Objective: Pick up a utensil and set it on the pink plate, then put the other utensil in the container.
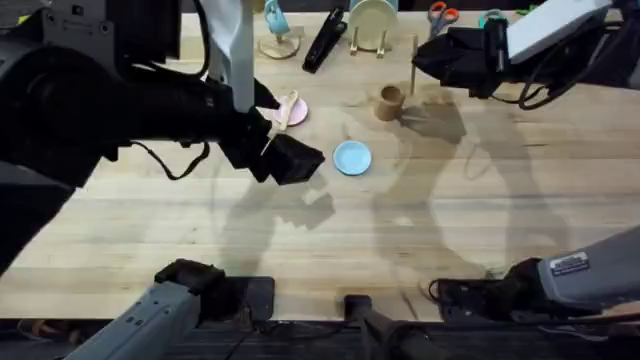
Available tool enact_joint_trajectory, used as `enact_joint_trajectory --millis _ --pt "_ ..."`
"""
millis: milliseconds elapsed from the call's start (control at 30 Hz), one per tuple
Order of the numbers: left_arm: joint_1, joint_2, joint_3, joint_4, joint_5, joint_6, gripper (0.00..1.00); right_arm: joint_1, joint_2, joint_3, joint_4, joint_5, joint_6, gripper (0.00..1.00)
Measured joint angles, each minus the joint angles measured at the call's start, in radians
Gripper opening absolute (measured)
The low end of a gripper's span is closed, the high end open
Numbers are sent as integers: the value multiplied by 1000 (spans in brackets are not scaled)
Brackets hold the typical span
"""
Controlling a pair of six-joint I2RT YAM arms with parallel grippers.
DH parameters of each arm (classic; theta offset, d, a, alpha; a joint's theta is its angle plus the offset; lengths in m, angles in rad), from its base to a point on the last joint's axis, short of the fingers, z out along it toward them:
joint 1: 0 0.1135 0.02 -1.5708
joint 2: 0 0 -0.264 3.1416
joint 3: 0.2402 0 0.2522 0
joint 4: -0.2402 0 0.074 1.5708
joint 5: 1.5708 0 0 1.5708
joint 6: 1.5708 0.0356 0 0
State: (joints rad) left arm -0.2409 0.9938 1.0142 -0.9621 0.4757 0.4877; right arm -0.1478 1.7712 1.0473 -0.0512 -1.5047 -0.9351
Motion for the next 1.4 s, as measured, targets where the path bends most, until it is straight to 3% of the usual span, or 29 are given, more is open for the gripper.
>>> enact_joint_trajectory --millis 1400 --pt "0 0 0 -34 0 3 993 9 0 1 156 19 -39 32"
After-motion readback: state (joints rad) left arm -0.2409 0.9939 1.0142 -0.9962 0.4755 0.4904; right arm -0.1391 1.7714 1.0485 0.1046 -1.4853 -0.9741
